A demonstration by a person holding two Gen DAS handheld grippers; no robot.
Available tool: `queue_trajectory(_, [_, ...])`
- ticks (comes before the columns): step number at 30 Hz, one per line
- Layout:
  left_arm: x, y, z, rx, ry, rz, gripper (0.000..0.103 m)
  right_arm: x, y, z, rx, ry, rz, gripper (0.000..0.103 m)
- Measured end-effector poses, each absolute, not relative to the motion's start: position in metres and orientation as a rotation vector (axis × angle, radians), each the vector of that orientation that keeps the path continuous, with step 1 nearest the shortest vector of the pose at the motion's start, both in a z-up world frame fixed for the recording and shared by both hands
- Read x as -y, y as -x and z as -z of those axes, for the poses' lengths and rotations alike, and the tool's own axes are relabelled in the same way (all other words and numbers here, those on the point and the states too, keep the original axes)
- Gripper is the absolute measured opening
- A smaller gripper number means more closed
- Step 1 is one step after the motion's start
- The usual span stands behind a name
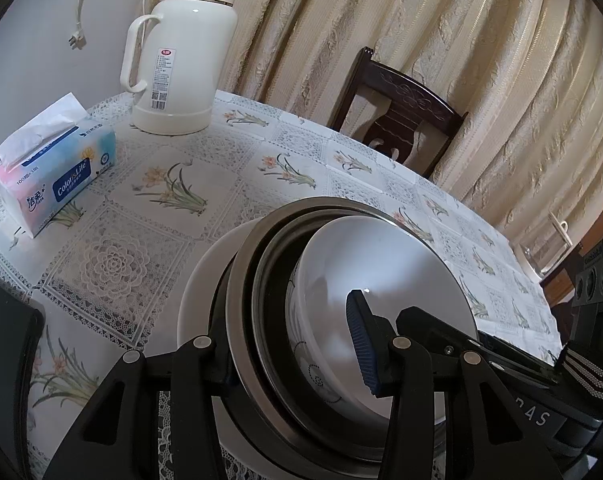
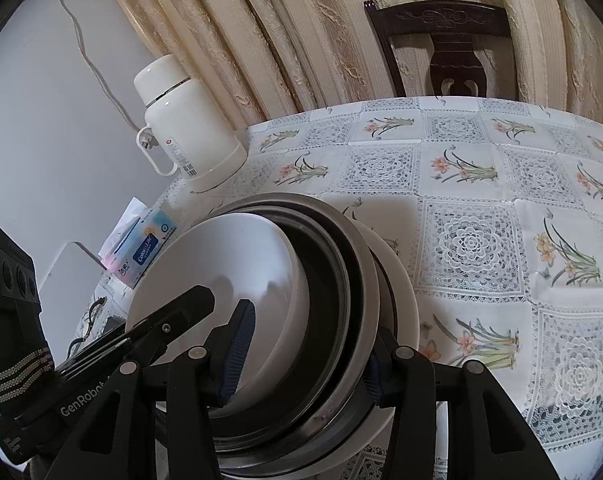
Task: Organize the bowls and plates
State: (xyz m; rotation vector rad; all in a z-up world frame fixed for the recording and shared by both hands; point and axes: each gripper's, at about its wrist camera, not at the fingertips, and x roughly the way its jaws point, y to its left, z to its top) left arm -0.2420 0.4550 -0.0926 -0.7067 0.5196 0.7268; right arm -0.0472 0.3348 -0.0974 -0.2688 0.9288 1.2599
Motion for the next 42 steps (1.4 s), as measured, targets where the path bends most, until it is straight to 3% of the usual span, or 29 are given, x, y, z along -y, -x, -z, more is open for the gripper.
queue_trajectory(13, [-0.455, 0.242, 0.091, -0.54, 0.713, -0.726, 0.049, -0.329, 0.047, 0.093, -0.892, 0.257, -1.233, 0.054])
queue_trajectory(22, [-0.451, 0.239, 0.086, -0.537, 0.682, -0.727, 0.059, -0.317, 0.056, 0.068, -0.712, 0.256, -1.238, 0.068])
queue_trajectory(42, [-0.458, 0.258, 0.079, -0.514, 0.61, -0.805, 0.063, -0.308, 0.034, 0.089, -0.837, 0.208, -1.204, 0.074])
